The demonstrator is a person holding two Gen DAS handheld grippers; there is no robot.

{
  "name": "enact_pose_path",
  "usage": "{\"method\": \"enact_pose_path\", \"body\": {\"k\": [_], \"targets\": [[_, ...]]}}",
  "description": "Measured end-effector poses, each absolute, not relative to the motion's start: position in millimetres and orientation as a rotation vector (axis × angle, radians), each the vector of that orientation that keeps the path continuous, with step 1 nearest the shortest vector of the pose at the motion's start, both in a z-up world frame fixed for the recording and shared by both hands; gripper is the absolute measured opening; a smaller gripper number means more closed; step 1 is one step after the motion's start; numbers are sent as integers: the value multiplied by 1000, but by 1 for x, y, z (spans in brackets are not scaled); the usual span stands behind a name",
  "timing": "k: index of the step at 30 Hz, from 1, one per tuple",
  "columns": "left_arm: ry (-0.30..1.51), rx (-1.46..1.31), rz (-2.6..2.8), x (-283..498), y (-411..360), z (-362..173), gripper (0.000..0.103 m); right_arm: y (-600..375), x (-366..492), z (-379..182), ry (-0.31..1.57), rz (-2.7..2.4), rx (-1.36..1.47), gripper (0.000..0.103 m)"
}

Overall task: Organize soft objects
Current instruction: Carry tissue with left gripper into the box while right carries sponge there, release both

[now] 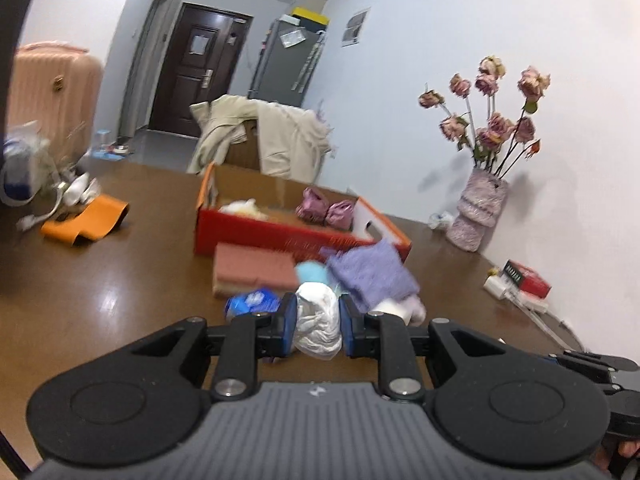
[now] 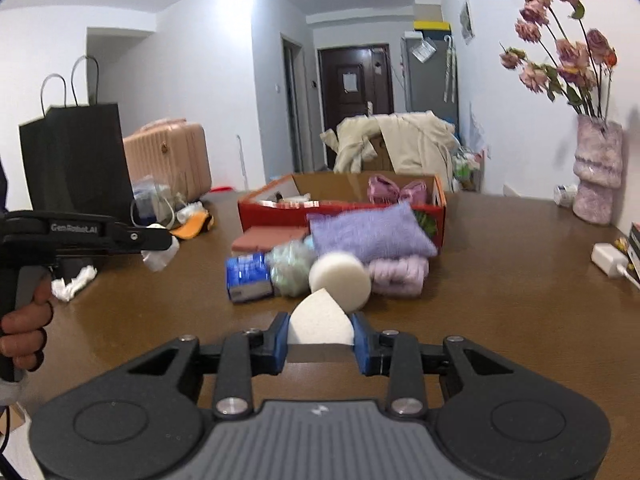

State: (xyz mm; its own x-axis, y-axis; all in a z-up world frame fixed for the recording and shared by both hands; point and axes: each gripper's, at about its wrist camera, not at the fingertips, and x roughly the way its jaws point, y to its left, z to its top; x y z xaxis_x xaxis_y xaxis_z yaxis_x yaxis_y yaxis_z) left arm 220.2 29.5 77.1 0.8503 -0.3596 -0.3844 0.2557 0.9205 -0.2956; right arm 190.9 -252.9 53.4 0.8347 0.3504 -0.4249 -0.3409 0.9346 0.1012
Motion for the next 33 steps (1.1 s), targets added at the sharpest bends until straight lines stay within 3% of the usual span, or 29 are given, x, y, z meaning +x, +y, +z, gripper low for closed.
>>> {"method": "enact_pose_path", "body": {"k": [7, 12, 16, 21, 23, 24, 25, 27, 29, 33], "targets": [[378, -173, -358, 330, 39, 151, 25, -268, 295, 139, 387, 515, 7, 32], [469, -136, -313, 459, 38, 162, 25, -239, 422, 176, 441, 573, -32, 32], [629, -200, -266, 564, 41, 128, 25, -189, 537, 158, 572, 573, -56, 33], [766, -172, -216, 645, 39, 76, 25, -131, 655, 92, 771, 477, -97, 33], [795, -159, -185, 661, 40, 62, 28, -118, 678, 73, 808, 459, -93, 33], [798, -154, -171, 666, 41, 58, 37, -112, 688, 66, 816, 454, -91, 33], [791, -160, -164, 668, 44, 56, 52, -107, 694, 61, 812, 453, -96, 36], [762, -190, -179, 669, 51, 57, 61, -100, 702, 54, 781, 456, -84, 42], [746, -199, -194, 667, 54, 61, 61, -101, 707, 49, 766, 449, -63, 62], [722, -178, -193, 659, 55, 78, 62, -107, 700, 54, 755, 455, -31, 64]]}}
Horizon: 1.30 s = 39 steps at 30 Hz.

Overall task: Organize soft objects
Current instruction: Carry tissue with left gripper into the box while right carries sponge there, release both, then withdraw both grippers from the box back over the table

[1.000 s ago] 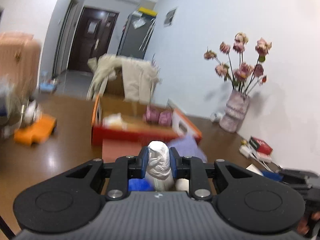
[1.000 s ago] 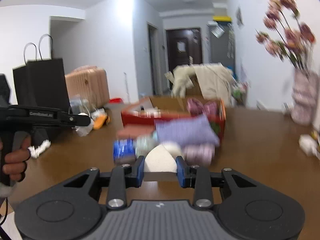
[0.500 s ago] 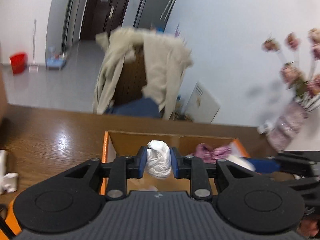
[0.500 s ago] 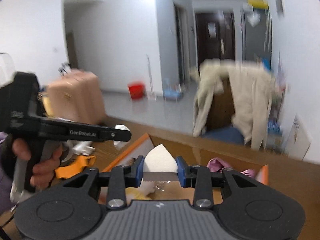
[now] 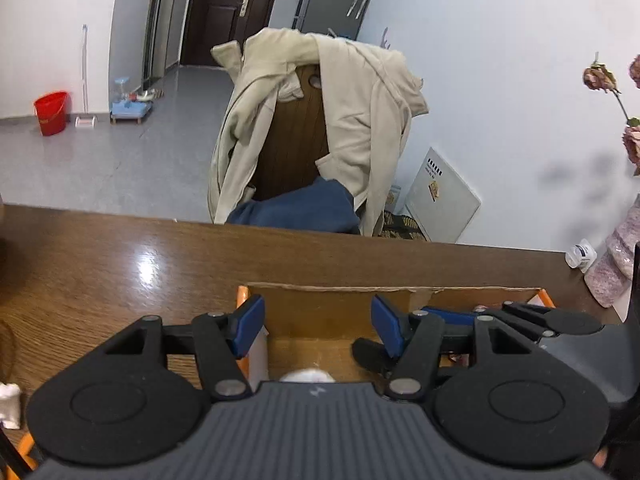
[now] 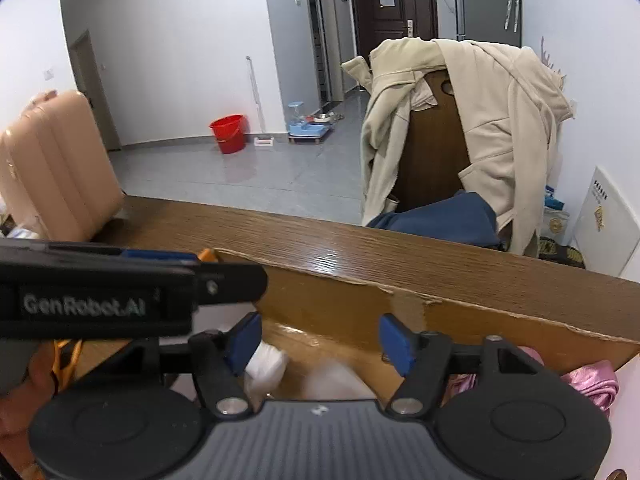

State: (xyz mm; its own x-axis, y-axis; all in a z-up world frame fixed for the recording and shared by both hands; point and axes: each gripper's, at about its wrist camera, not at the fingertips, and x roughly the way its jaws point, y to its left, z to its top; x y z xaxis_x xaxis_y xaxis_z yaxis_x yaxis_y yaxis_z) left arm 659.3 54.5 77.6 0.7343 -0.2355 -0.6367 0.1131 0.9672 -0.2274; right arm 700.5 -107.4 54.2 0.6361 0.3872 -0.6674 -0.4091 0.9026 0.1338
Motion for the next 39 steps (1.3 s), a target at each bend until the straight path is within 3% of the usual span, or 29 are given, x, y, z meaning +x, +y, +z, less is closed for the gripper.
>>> {"method": "enact_pose_path", "body": {"k": [6, 17, 24, 27, 39], "targets": [[680, -145, -190, 625, 54, 117, 67, -132, 665, 105, 681, 413, -44, 66], [453, -14, -162, 448, 45, 201, 86, -221, 518, 200, 495, 421, -55, 92], [365, -77, -142, 327, 44, 193, 100, -275, 409, 202, 434, 418, -24, 92], [341, -62, -153, 282, 45, 179, 103, -297, 357, 198, 372, 409, 12, 99], [254, -38, -124, 137, 34, 114, 103, -315, 199, 128, 305, 326, -52, 103]]}}
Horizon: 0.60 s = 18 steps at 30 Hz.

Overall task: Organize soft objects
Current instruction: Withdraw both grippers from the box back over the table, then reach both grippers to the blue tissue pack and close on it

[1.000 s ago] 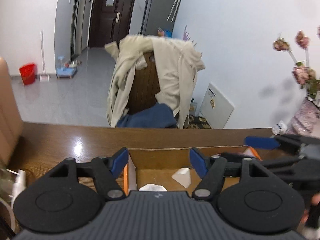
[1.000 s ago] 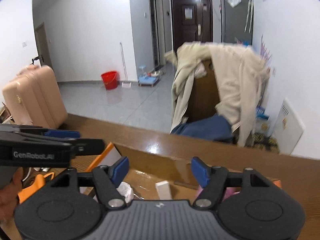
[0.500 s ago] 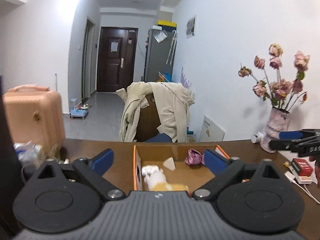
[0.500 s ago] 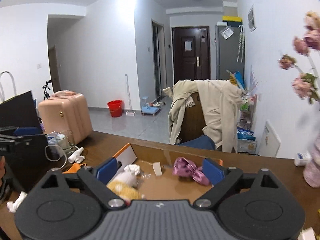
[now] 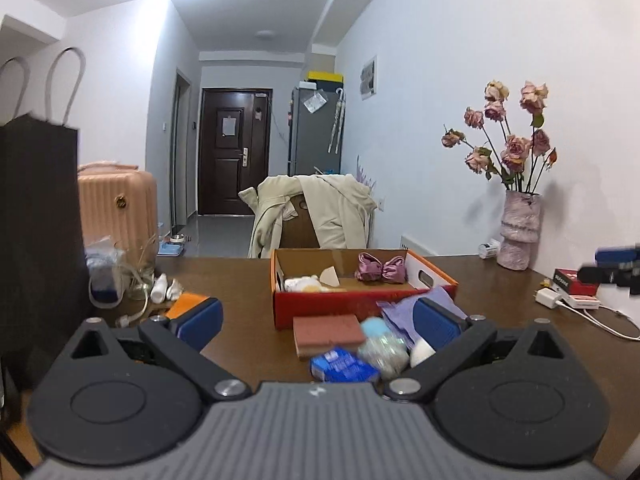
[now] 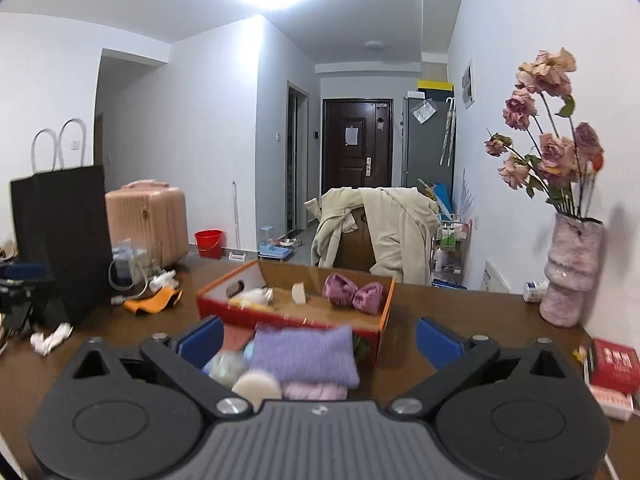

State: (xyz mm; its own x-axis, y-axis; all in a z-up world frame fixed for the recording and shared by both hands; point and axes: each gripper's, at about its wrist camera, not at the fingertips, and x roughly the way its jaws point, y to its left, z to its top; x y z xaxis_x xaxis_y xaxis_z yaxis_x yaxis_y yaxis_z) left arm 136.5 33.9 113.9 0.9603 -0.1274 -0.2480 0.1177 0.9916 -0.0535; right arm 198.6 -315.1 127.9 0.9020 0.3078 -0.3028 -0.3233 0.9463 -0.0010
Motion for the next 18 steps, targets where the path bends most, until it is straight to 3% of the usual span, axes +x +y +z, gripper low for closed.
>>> {"method": "enact_pose_path", "body": {"k": [8, 18], "targets": [[319, -53, -164, 102, 35, 71, 103, -283, 116, 66, 335, 233, -32, 103], [360, -106, -129, 114, 42, 58, 103, -268, 130, 57, 428, 284, -3, 103]]}}
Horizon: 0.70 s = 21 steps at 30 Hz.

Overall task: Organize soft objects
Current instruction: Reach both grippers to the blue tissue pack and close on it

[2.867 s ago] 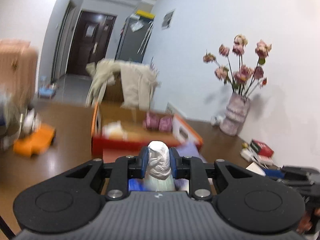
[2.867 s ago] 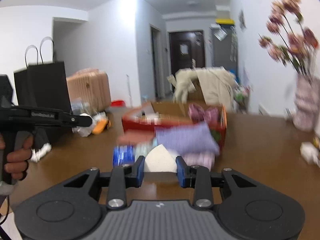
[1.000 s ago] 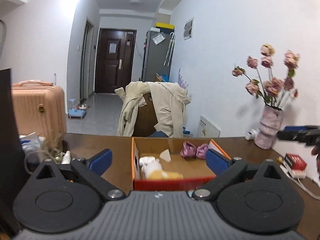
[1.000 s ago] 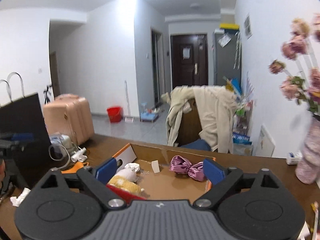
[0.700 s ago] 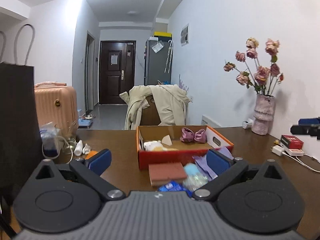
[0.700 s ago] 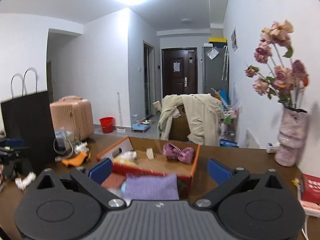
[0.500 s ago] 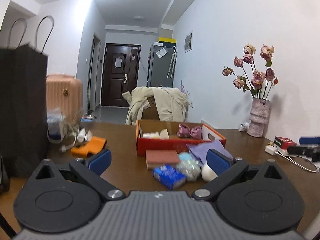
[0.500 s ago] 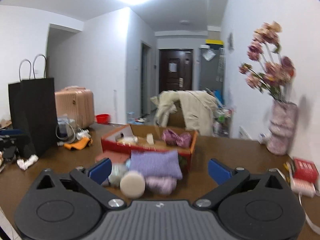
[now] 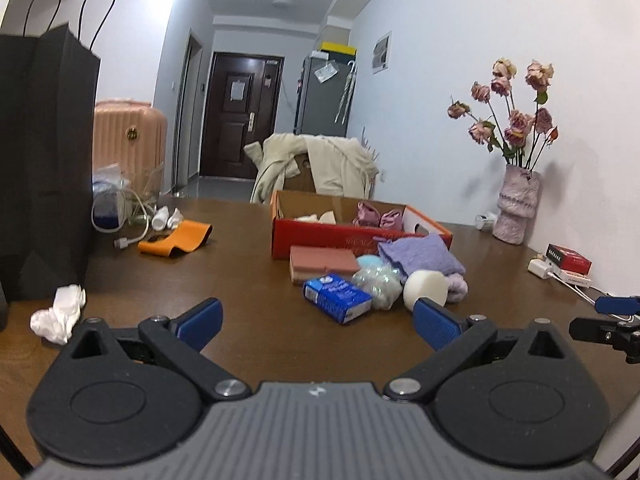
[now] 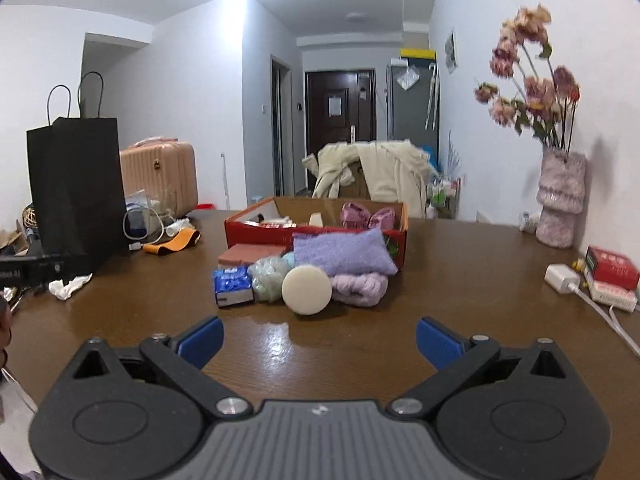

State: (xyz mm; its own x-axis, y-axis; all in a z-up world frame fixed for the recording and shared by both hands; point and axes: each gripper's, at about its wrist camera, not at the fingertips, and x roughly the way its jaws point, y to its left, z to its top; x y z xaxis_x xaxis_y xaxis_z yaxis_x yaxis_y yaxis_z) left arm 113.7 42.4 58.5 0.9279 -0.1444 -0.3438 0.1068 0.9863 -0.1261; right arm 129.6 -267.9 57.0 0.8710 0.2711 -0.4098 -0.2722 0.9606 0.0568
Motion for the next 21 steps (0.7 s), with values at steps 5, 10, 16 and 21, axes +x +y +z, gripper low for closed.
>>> {"method": "enact_pose_path", "body": {"k": [5, 10, 16, 21], "targets": [[403, -118, -123, 124, 46, 46, 103, -266, 142, 48, 461, 299, 45, 89], [474, -143, -131, 146, 45, 36, 103, -259, 162, 38, 505, 324, 74, 53], [484, -147, -151, 198, 44, 39, 93, -236, 199, 27, 565, 387, 75, 37], [574, -171, -229, 262, 51, 28, 70, -212, 238, 19, 605, 438, 108, 30]]}}
